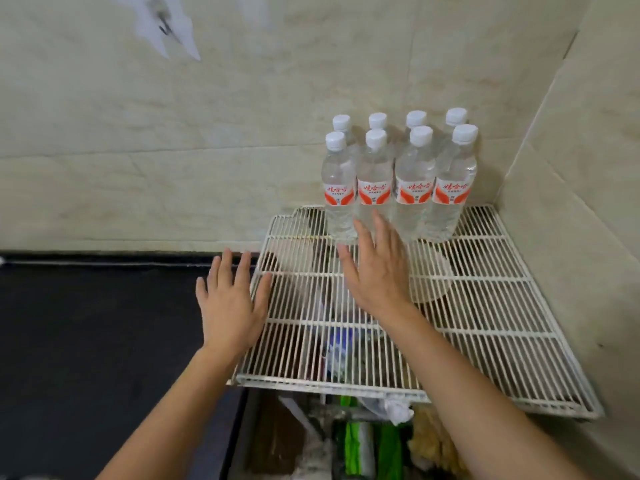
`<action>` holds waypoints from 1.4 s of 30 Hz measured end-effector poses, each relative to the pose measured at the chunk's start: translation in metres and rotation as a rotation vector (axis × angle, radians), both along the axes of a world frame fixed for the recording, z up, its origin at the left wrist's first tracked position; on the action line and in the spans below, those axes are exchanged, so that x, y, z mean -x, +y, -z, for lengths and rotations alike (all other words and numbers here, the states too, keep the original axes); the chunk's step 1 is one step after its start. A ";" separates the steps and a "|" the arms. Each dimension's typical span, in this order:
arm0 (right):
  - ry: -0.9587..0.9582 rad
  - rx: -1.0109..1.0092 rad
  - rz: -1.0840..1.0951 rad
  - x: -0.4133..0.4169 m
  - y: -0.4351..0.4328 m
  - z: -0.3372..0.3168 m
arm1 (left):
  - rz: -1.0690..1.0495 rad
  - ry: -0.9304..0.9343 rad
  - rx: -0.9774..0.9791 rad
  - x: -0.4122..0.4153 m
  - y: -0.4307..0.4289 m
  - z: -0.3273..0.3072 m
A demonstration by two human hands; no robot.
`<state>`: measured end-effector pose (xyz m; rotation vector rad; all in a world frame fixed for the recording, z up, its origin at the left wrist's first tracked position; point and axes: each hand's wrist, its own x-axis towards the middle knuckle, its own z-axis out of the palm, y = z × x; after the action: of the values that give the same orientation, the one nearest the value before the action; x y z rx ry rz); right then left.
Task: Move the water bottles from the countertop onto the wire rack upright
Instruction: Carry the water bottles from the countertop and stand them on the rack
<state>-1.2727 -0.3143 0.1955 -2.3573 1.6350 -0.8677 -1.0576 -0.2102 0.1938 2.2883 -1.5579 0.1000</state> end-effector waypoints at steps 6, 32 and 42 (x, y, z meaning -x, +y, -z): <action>0.051 0.032 -0.175 -0.128 0.057 -0.009 | -0.174 -0.017 0.078 -0.118 0.087 -0.015; 0.195 -0.148 -0.718 -0.781 0.248 0.062 | -0.672 -0.012 -0.068 -0.673 0.366 0.025; 0.157 -0.286 -0.910 -1.008 0.254 0.061 | -0.862 0.015 -0.120 -0.867 0.389 0.016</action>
<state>-0.2650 -0.0599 0.1344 -2.5621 0.4982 -0.2440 -0.1908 0.1789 0.1780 2.8749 -0.4790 0.2098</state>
